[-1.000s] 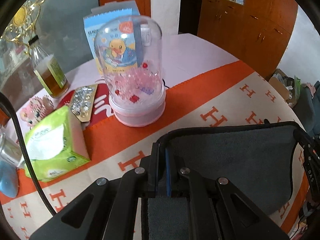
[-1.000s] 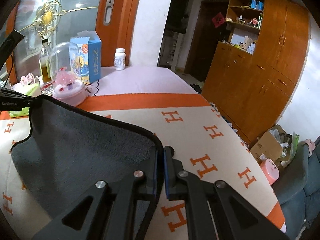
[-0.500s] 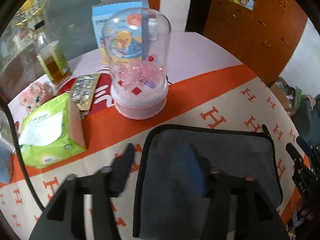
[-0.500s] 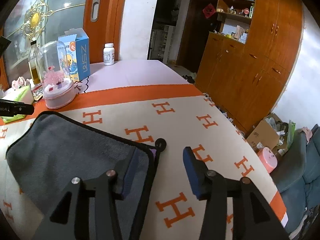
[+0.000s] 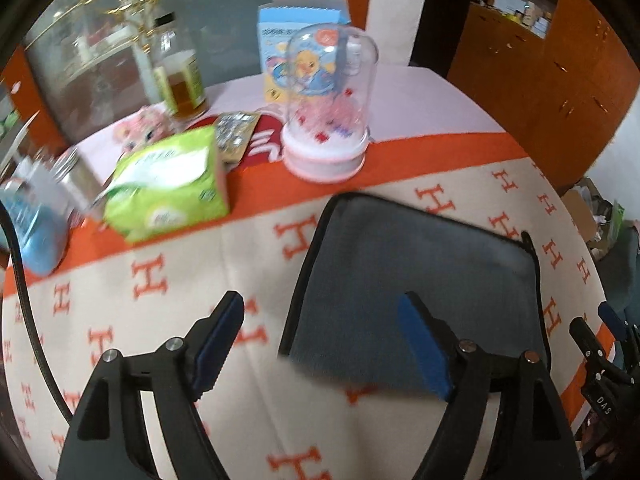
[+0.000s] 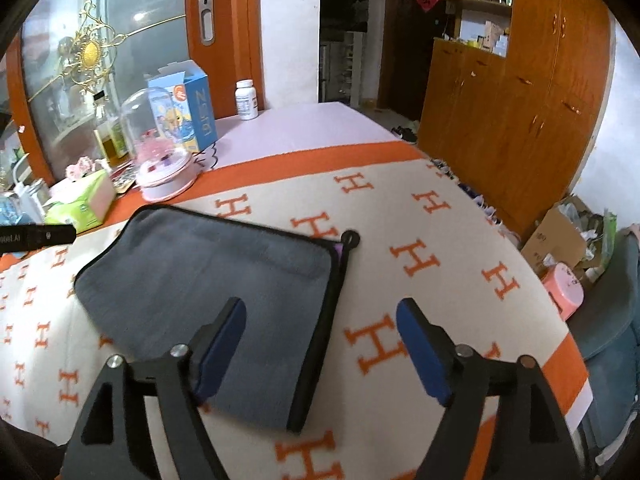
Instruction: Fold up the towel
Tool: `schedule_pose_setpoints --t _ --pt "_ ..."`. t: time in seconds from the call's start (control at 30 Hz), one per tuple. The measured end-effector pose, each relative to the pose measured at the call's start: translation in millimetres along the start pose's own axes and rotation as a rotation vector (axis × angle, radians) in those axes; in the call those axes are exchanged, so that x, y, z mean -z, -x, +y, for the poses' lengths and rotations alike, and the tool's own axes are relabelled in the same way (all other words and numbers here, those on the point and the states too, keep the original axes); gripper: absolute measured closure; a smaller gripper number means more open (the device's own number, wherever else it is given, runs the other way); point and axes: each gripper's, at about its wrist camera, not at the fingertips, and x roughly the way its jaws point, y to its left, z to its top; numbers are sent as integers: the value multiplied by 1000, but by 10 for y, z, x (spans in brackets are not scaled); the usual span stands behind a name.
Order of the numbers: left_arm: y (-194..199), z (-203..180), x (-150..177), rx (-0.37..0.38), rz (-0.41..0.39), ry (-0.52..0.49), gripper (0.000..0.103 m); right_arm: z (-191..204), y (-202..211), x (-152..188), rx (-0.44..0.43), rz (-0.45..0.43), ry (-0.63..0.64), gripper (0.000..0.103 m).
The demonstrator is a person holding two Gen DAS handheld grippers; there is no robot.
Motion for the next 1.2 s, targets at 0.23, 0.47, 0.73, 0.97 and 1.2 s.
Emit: schedule_pose_setpoints --t 0.23,0.47,0.73,0.97,1.2 --pt "340 138 492 -24 45 79 23 -18 270 328 -64 79 -45 7" --pt "777 195 1016 -39 33 127 19 85 552 697 -157 145 0 6" --pt "1282 190 1607 -77 15 182 1 188 967 930 -212 130 67 0" --pt "1564 278 2046 -134 50 243 1 398 1276 1095 -296 125 138 0" --pt "1867 374 2299 -178 37 261 1 654 1575 1142 -368 123 193 0"
